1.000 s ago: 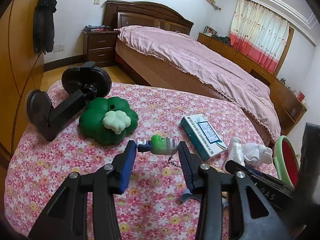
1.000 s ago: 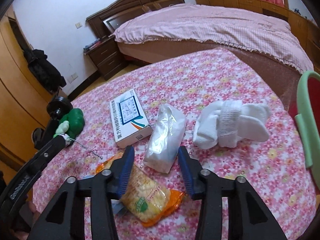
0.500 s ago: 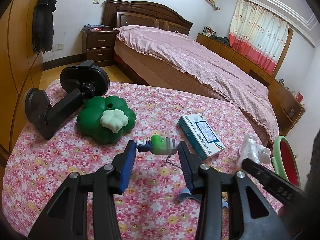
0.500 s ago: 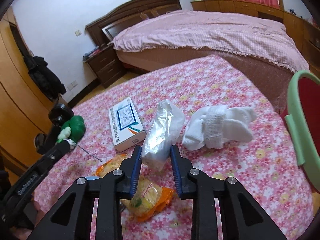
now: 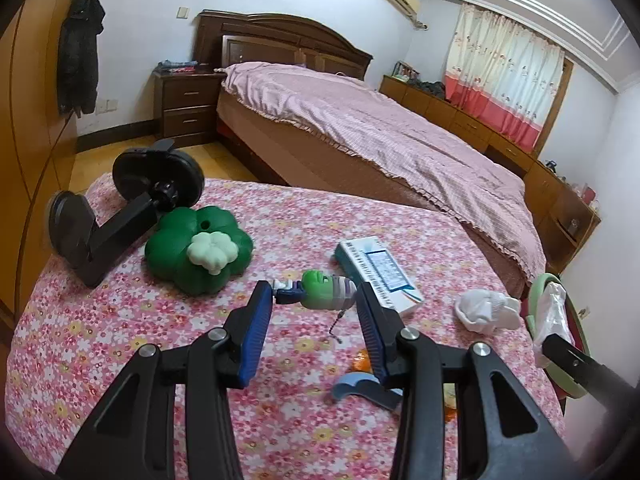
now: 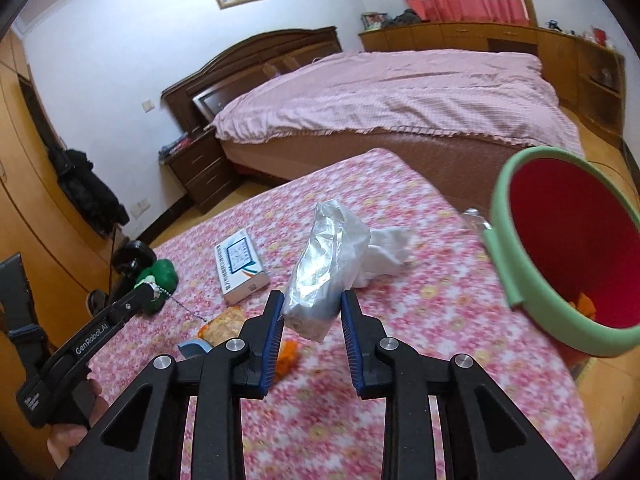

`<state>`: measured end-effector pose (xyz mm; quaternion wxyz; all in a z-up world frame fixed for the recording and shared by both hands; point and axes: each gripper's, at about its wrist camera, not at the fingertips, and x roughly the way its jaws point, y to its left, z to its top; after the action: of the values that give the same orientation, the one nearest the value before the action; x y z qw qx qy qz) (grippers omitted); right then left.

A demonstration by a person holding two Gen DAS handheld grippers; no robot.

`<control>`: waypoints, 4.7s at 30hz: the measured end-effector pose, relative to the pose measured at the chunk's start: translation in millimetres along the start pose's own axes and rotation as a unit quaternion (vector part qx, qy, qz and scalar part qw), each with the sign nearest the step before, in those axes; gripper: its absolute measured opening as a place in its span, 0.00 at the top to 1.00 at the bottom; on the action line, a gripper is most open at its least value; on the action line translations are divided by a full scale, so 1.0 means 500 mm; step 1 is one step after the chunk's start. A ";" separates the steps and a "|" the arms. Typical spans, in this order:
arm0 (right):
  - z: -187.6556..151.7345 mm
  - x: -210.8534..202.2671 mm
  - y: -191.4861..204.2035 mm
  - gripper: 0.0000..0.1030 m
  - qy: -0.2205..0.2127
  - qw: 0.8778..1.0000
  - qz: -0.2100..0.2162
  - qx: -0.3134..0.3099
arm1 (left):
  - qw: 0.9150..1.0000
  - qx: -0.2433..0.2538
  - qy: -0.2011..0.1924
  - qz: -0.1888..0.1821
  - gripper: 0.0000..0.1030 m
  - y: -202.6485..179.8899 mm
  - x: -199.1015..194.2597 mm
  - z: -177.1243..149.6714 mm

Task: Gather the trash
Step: 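Carry the toy and plastic bag with both tools over the red bucket, then open both tools to drop the toy and bag into the bucket, then move both tools back to the bed and grasp the teal box with the left tool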

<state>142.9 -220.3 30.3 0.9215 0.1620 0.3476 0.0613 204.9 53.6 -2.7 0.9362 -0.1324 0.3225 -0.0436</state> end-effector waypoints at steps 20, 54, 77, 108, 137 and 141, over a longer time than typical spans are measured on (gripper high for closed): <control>-0.027 -0.169 -0.170 0.72 -0.067 0.993 -0.057 0.080 | 0.994 0.079 -0.001 -0.081 0.57 -0.177 -0.057 -0.019; -0.045 -0.222 -0.431 0.72 -0.099 0.976 -0.075 0.179 | 0.951 0.204 0.091 -0.216 0.57 -0.588 0.051 -0.108; -0.042 -0.196 -0.478 0.72 -0.088 0.974 -0.079 0.194 | 0.941 0.230 0.131 -0.212 0.58 -0.649 0.118 -0.160; -0.014 -0.179 -0.398 0.55 -0.070 0.982 -0.073 0.160 | 0.974 0.161 0.099 -0.121 0.53 -0.450 0.077 -0.047; 0.013 -0.071 -0.295 0.39 -0.022 0.990 -0.079 0.111 | 0.987 -0.005 0.150 0.051 0.40 -0.148 0.237 0.029; 0.013 -0.062 -0.294 0.39 -0.016 0.991 -0.079 0.109 | 0.987 -0.009 0.152 0.048 0.39 -0.148 0.249 0.026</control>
<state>124.2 -367.0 3.9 0.9058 0.2343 0.3491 -0.0527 311.3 -35.4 -46.3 0.8760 -0.1166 0.4678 -0.0156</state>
